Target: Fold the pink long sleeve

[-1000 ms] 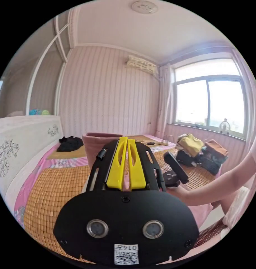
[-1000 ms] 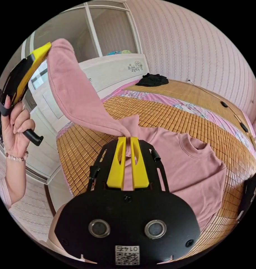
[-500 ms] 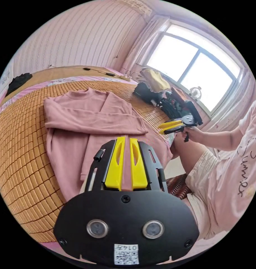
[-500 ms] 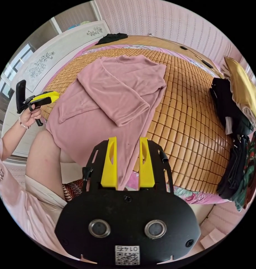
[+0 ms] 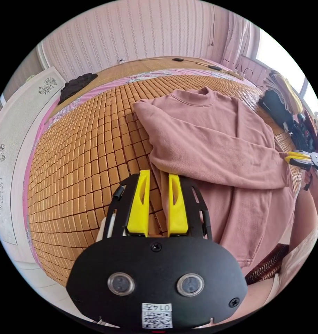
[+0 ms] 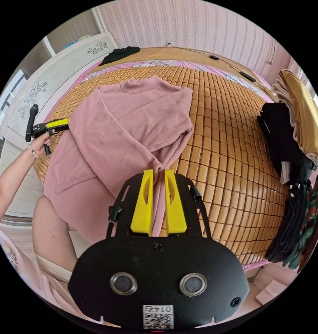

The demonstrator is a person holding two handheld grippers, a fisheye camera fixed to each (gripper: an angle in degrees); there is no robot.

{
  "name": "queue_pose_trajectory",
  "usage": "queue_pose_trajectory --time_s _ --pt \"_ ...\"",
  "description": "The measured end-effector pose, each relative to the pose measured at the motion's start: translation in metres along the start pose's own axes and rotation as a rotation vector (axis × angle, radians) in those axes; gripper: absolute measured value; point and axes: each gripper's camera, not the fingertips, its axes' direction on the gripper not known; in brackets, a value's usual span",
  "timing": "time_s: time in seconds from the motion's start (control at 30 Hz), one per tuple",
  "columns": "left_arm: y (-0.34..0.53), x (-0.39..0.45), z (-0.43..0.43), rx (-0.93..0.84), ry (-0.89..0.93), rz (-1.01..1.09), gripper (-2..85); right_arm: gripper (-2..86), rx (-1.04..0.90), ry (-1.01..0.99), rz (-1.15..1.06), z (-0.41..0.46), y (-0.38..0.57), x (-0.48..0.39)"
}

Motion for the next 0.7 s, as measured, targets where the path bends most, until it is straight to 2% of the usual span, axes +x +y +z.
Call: queue_pose_trajectory --time_s 0.13,0.23,0.4,0.47,0.53,0.7 --pt "0.001 -0.008 0.001 0.046 0.003 0.003 7.8 3.0 0.08 -0.105 0.005 -0.028 0.021 0.017" --pt "0.004 -0.02 -0.002 0.096 0.011 0.014 7.8 -0.1 0.158 -0.068 0.056 -0.047 0.04 0.038" --pt "-0.001 -0.049 0.01 0.096 0.038 0.055 8.4 2.3 0.082 -0.059 0.036 -0.01 0.044 0.054" --pt "-0.005 -0.059 0.018 0.077 0.056 0.064 8.6 10.3 0.042 -0.049 0.034 0.024 0.033 0.053" --pt "-0.008 -0.068 0.026 0.054 0.058 0.08 8.6 11.1 -0.019 -0.056 0.03 0.055 0.024 0.053" --pt "-0.004 -0.108 0.038 0.034 0.015 0.062 6.4 2.5 -0.094 0.058 -0.11 0.092 0.016 0.036"
